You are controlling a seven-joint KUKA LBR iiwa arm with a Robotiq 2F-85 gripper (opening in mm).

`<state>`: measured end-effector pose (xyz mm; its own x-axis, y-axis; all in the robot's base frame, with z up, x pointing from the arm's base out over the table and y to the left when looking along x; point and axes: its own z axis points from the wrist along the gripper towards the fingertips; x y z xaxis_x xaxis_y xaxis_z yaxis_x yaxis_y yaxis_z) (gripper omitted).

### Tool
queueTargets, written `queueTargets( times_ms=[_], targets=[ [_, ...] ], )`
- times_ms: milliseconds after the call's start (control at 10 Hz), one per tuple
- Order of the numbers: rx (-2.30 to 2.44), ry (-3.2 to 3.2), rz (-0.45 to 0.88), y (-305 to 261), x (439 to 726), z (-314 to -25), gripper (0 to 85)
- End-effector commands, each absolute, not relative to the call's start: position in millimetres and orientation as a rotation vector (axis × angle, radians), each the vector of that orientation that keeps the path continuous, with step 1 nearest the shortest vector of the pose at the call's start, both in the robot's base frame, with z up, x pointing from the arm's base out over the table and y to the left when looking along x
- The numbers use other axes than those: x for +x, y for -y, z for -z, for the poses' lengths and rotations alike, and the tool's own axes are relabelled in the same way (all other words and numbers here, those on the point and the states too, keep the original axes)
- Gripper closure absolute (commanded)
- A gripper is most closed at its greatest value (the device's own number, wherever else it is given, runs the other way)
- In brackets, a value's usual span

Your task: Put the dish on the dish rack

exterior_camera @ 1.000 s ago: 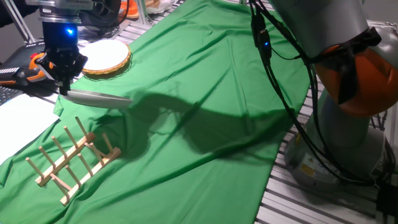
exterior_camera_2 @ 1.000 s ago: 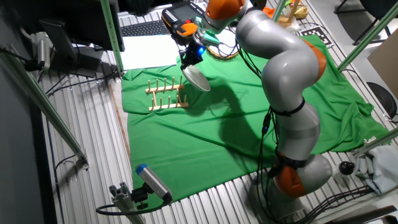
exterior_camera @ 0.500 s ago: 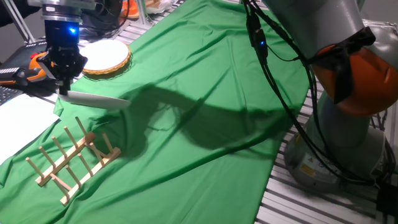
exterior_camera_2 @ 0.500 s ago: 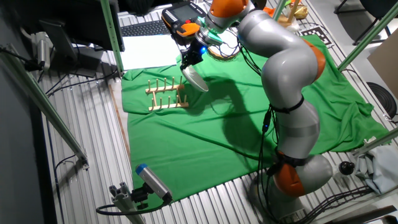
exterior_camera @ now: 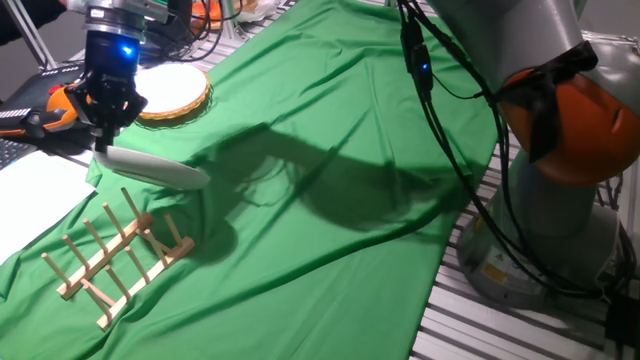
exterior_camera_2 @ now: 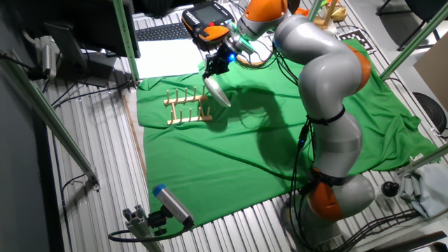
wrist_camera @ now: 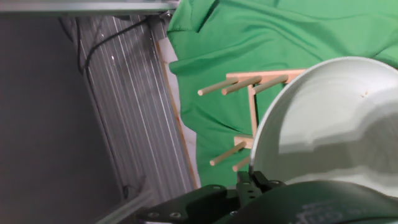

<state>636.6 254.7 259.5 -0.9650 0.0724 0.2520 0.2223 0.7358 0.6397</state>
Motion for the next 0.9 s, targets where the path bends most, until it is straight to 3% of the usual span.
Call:
queueTargets(
  times_ms=[0,800],
  targets=[
    [-0.255,2.720,1.035,-254.6,636.5,-259.2,85.0],
    [-0.417,2.652,1.045,-300.9,642.6,-295.8,85.0]
  ],
)
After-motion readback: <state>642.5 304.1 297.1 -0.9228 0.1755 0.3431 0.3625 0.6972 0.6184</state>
